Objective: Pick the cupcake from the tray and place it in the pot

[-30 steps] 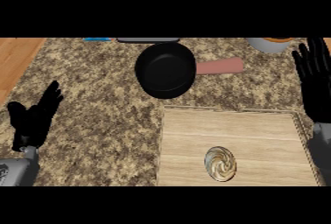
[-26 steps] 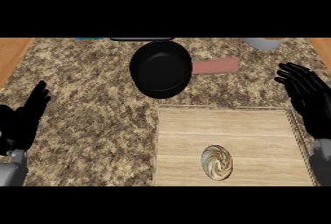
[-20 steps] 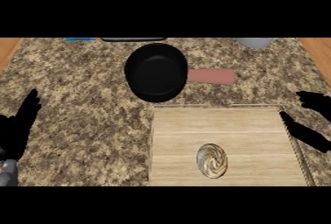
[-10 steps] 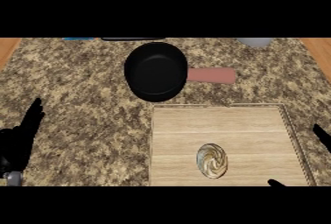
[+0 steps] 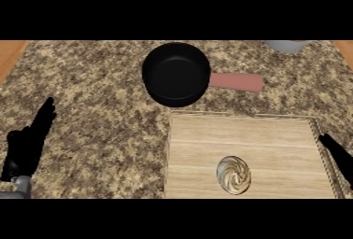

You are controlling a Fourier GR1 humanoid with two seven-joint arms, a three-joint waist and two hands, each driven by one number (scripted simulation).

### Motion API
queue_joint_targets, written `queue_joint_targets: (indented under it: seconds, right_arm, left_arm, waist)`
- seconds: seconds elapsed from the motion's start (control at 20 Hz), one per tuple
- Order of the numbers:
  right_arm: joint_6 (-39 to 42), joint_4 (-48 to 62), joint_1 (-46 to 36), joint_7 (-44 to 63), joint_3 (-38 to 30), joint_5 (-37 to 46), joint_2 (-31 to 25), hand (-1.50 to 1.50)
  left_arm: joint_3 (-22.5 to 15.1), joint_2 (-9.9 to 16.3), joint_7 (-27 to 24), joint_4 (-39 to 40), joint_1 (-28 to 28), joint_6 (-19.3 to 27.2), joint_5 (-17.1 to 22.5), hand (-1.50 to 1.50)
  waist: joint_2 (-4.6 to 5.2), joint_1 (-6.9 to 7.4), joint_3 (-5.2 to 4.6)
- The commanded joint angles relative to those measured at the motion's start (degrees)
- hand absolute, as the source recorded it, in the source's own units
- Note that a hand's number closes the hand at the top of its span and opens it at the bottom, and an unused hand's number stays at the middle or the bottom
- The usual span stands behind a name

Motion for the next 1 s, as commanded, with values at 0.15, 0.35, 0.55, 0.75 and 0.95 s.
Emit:
queue_joint_targets:
  seconds: [0.15,0.35,0.55,0.75,0.95]
  right_arm:
    - [17.2,-0.8,-9.6,18.7,6.8,-8.4,-1.8,-1.5]
    - [22.2,1.5,-18.3,26.9,8.9,-15.0,1.3,-1.5]
    - [24.6,7.4,-26.2,30.5,10.8,-20.0,5.3,-1.5]
    - [26.2,10.5,-33.1,34.9,13.5,-22.0,9.1,-1.5]
    - [26.4,16.3,-37.5,37.2,16.5,-21.6,12.3,-1.5]
  left_arm:
    - [-0.8,-0.2,0.6,-1.4,-0.2,-1.1,-0.2,0.0]
    - [-1.2,-0.8,0.4,-0.3,-1.6,-1.1,-1.0,0.0]
    - [-0.4,-0.6,1.4,-0.4,-2.4,-1.5,-0.6,0.0]
    - [-0.9,-1.1,-0.6,-1.4,1.4,-1.0,-2.0,0.0]
    - [2.4,0.4,-1.2,2.4,-2.1,-2.5,-0.3,0.0]
  waist:
    - [0.37,2.34,0.0]
    - [0.56,2.75,-0.02]
    - [0.39,2.31,0.04]
    - [-0.04,1.62,0.08]
    - [0.0,0.86,0.03]
